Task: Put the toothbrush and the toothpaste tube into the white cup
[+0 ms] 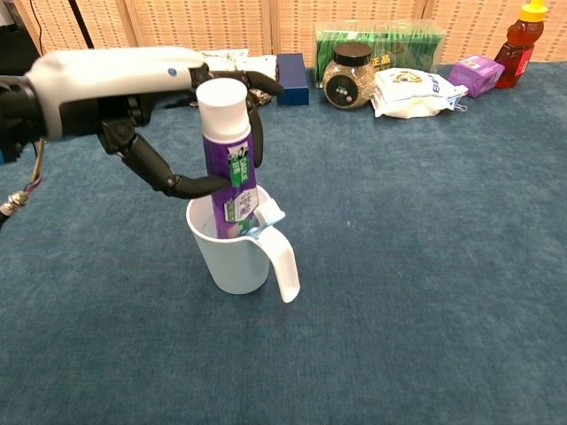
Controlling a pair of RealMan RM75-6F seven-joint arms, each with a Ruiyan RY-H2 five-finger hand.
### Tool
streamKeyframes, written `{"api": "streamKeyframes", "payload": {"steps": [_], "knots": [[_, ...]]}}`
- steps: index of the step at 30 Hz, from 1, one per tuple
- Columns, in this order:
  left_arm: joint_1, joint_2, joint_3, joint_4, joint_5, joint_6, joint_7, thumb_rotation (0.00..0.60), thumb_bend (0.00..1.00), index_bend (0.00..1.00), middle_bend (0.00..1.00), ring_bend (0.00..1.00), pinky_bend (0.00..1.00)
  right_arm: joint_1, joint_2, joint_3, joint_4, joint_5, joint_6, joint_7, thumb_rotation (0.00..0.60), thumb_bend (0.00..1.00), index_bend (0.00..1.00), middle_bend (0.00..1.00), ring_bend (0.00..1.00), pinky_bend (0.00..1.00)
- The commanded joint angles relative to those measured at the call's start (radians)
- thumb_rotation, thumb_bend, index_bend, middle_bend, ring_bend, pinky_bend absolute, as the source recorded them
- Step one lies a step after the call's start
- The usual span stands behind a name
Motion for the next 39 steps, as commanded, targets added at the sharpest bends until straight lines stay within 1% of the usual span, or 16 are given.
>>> {"api": "streamKeyframes", "payload": {"steps": [1, 6, 8, 12, 13, 14, 17, 20, 21, 24, 28, 31, 33, 36, 37, 39], "knots": [[0.008, -0.041, 0.018, 0.047, 0.016, 0.019, 0.015, 0.600, 0.38, 0.49, 0.00, 0.00, 0.00, 0.001, 0.000, -0.001, 0.000, -0.001, -0.003, 0.000, 0.600, 0.00, 0.00, 0.00, 0.00, 0.00], [0.013, -0.070, 0.027, 0.078, 0.016, 0.024, 0.018, 0.600, 0.38, 0.46, 0.00, 0.00, 0.00, 0.002, -0.001, -0.002, 0.001, 0.000, -0.004, -0.001, 0.600, 0.00, 0.00, 0.00, 0.00, 0.00], [0.015, -0.071, 0.027, 0.078, 0.024, 0.027, 0.005, 0.600, 0.37, 0.40, 0.00, 0.00, 0.00, 0.001, 0.000, -0.001, 0.001, 0.000, -0.003, -0.001, 0.600, 0.00, 0.00, 0.00, 0.00, 0.00], [0.022, -0.060, 0.028, 0.080, 0.054, 0.038, -0.031, 0.600, 0.36, 0.08, 0.00, 0.00, 0.00, 0.001, -0.001, -0.001, 0.001, 0.001, -0.003, -0.002, 0.600, 0.00, 0.00, 0.00, 0.00, 0.00], [0.024, -0.055, 0.028, 0.078, 0.060, 0.042, -0.042, 0.600, 0.36, 0.03, 0.00, 0.00, 0.00, 0.002, -0.001, -0.001, 0.001, 0.000, -0.004, -0.003, 0.600, 0.00, 0.00, 0.00, 0.00, 0.00], [0.026, -0.050, 0.029, 0.078, 0.066, 0.045, -0.049, 0.600, 0.36, 0.01, 0.00, 0.00, 0.00, 0.002, -0.001, -0.002, 0.001, 0.000, -0.005, -0.003, 0.600, 0.00, 0.00, 0.00, 0.00, 0.00], [0.030, -0.037, 0.035, 0.076, 0.079, 0.046, -0.065, 0.600, 0.36, 0.00, 0.00, 0.00, 0.00, 0.002, -0.001, -0.003, 0.000, 0.000, -0.007, -0.002, 0.600, 0.00, 0.00, 0.00, 0.00, 0.00], [0.041, -0.012, 0.039, 0.058, 0.110, 0.060, -0.122, 0.600, 0.36, 0.00, 0.00, 0.00, 0.00, 0.002, -0.001, -0.003, -0.001, -0.002, -0.005, -0.003, 0.600, 0.00, 0.00, 0.00, 0.00, 0.00], [0.047, -0.001, 0.040, 0.052, 0.126, 0.072, -0.141, 0.600, 0.36, 0.00, 0.00, 0.00, 0.00, 0.002, -0.001, -0.003, -0.001, -0.002, -0.005, -0.003, 0.600, 0.00, 0.00, 0.00, 0.00, 0.00], [0.091, 0.060, 0.056, 0.043, 0.198, 0.154, -0.177, 0.600, 0.36, 0.00, 0.00, 0.00, 0.00, 0.002, -0.001, -0.005, -0.003, -0.006, -0.004, -0.004, 0.600, 0.00, 0.00, 0.00, 0.00, 0.00], [0.177, 0.157, 0.103, 0.045, 0.239, 0.263, -0.176, 0.600, 0.35, 0.00, 0.00, 0.00, 0.00, 0.000, 0.001, -0.012, -0.010, -0.023, 0.000, -0.002, 0.600, 0.00, 0.00, 0.00, 0.00, 0.00], [0.233, 0.191, 0.128, 0.064, 0.255, 0.332, -0.188, 0.600, 0.35, 0.00, 0.00, 0.00, 0.00, -0.001, 0.003, -0.015, -0.015, -0.033, 0.004, -0.002, 0.600, 0.00, 0.00, 0.00, 0.00, 0.00], [0.292, 0.219, 0.153, 0.093, 0.258, 0.397, -0.185, 0.600, 0.34, 0.00, 0.00, 0.00, 0.00, -0.002, 0.006, -0.020, -0.020, -0.043, 0.004, 0.000, 0.600, 0.00, 0.00, 0.00, 0.00, 0.00], [0.376, 0.252, 0.191, 0.134, 0.239, 0.470, -0.167, 0.600, 0.34, 0.00, 0.00, 0.00, 0.00, -0.002, 0.012, -0.024, -0.025, -0.053, 0.005, 0.003, 0.600, 0.00, 0.00, 0.00, 0.00, 0.00], [0.421, 0.263, 0.207, 0.156, 0.220, 0.511, -0.162, 0.600, 0.34, 0.00, 0.00, 0.00, 0.00, -0.002, 0.013, -0.025, -0.026, -0.057, 0.006, 0.004, 0.600, 0.00, 0.00, 0.00, 0.00, 0.00], [0.469, 0.266, 0.219, 0.181, 0.210, 0.557, -0.155, 0.600, 0.33, 0.00, 0.00, 0.00, 0.00, -0.002, 0.013, -0.026, -0.024, -0.060, 0.006, 0.004, 0.600, 0.00, 0.00, 0.00, 0.00, 0.00]]}}
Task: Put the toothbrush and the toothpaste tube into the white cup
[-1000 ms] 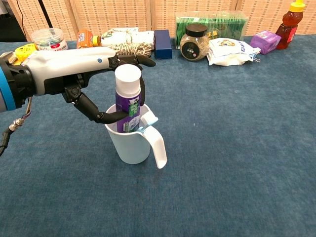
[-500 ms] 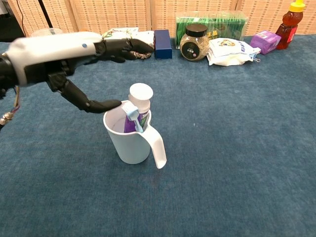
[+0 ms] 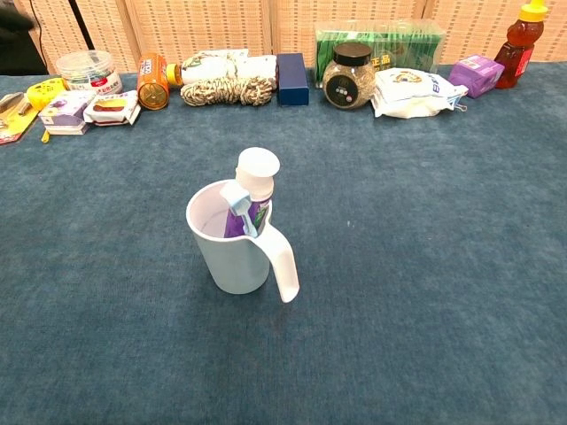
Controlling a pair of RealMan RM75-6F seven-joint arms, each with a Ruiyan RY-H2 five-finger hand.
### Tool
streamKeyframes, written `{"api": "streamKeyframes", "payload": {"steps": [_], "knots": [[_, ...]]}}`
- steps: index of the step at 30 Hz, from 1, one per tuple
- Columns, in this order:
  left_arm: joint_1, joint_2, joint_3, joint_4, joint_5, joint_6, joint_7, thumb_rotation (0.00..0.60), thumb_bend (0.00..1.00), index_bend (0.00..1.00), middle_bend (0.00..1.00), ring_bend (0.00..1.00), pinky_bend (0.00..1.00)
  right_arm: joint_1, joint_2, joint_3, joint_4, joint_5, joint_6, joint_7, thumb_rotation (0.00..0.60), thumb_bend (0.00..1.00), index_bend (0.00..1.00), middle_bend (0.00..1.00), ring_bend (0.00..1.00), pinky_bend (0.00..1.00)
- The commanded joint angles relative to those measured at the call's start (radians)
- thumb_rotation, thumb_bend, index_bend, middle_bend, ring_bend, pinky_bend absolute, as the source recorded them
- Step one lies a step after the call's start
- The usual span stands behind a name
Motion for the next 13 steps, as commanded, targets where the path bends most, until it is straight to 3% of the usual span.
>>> {"api": "streamKeyframes", "payload": {"steps": [1, 7, 13], "knots": [[0.128, 0.031, 0.049, 0.074, -0.031, 0.121, 0.024, 0.600, 0.33, 0.00, 0.00, 0.00, 0.00, 0.000, 0.000, -0.001, 0.003, -0.001, 0.000, -0.002, 0.600, 0.00, 0.00, 0.00, 0.00, 0.00], [0.247, 0.000, 0.047, 0.138, -0.058, 0.250, 0.091, 0.600, 0.33, 0.00, 0.00, 0.00, 0.00, -0.004, -0.008, 0.003, 0.012, -0.002, 0.018, -0.025, 0.600, 0.00, 0.00, 0.00, 0.00, 0.00], [0.262, -0.005, 0.039, 0.156, -0.058, 0.235, 0.071, 0.600, 0.33, 0.00, 0.00, 0.00, 0.00, -0.014, -0.005, 0.003, 0.006, -0.011, 0.041, -0.026, 0.600, 0.00, 0.00, 0.00, 0.00, 0.00]]}}
